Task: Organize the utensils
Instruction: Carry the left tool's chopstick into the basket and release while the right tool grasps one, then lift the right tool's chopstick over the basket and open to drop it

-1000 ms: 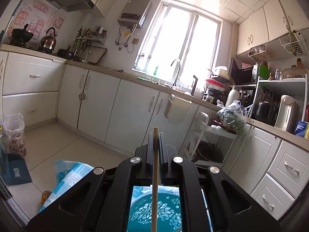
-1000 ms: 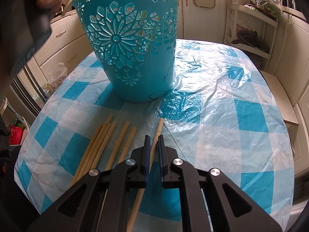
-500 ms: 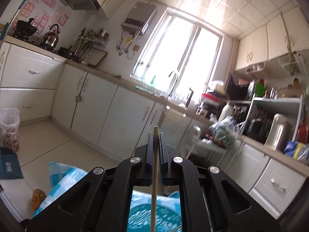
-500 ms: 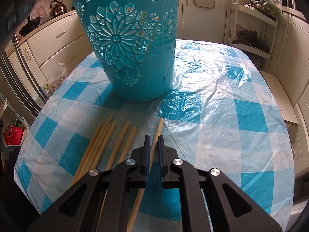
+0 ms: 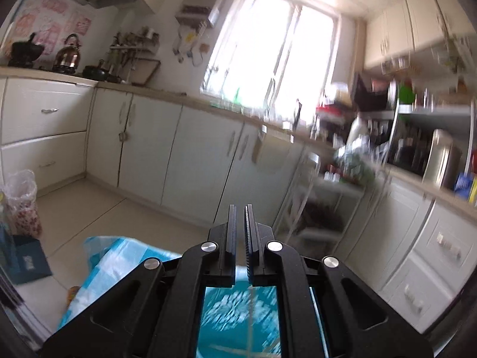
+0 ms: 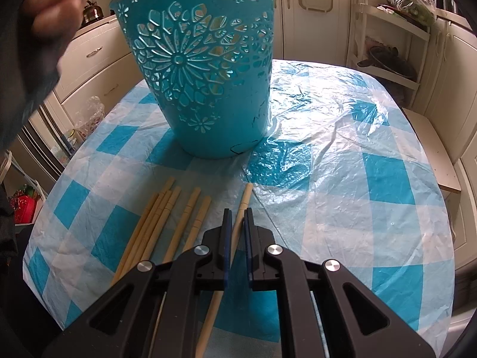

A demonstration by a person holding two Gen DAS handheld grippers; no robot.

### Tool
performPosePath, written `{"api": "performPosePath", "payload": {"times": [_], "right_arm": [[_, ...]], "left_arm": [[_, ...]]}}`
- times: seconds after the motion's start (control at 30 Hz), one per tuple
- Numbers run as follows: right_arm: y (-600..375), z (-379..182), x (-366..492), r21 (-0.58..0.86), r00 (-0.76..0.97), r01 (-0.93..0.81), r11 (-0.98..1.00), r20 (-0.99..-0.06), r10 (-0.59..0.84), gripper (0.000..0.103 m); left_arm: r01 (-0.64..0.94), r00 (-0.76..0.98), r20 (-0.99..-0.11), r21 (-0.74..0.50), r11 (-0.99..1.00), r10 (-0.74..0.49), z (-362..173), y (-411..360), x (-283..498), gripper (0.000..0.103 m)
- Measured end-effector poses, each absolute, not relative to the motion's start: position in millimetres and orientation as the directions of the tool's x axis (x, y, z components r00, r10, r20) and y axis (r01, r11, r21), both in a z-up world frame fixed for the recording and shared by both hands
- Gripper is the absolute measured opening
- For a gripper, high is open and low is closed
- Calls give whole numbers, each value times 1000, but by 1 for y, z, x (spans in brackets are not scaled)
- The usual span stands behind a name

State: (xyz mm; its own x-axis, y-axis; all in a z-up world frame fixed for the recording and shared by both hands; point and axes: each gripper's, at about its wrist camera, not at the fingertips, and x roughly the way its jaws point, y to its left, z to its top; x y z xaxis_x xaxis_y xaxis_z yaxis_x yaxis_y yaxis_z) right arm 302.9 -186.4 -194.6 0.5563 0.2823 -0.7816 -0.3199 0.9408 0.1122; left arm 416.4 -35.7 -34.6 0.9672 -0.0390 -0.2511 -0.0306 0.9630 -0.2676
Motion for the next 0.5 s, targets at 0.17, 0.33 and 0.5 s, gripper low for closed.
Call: {"api": "performPosePath", "payload": {"times": [0.17, 0.33, 0.5], "right_arm": [[-192, -195, 308, 178, 530, -311, 934, -783, 326, 12], [-192, -194, 314, 200, 520, -300, 933, -785, 336, 12], [-180, -193, 318, 150, 524, -314, 938, -796, 303, 12]], "left_arm": [[-53, 951, -307, -221, 974, -18, -45, -29, 405, 26], [-95, 944, -329, -240, 966, 11, -52, -5, 383, 49], [-116, 928, -372, -263, 958, 11, -64, 17, 368, 53]]}}
